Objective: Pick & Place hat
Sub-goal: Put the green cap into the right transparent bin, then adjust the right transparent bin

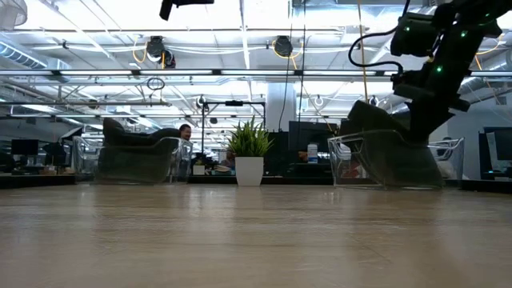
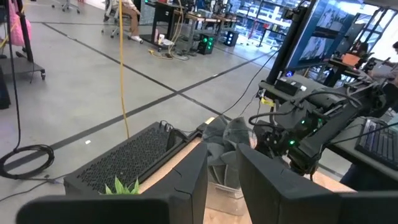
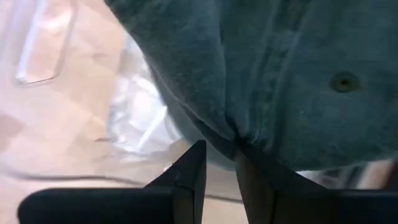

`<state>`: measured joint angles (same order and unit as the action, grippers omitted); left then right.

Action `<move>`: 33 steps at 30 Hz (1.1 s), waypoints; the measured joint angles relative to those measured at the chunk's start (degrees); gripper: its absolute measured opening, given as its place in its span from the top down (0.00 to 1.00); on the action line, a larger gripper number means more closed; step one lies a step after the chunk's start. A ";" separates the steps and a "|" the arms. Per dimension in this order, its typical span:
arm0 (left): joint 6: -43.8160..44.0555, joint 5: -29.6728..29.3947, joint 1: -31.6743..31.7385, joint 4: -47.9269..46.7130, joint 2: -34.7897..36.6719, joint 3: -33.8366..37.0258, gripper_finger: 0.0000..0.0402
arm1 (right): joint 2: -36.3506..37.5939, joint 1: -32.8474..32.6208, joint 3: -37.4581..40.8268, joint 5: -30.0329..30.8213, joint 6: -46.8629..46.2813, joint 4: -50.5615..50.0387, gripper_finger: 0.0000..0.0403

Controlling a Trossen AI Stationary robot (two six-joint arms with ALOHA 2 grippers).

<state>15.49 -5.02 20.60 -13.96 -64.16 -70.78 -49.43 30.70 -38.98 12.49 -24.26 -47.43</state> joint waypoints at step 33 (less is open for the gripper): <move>-2.75 0.50 1.92 -1.74 0.00 0.00 0.77 | 0.22 -3.84 6.22 -23.25 -24.49 -2.71 1.00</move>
<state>12.73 -4.51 22.52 -15.70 -64.16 -70.78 -49.21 26.86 -32.76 -10.75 -48.75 -50.14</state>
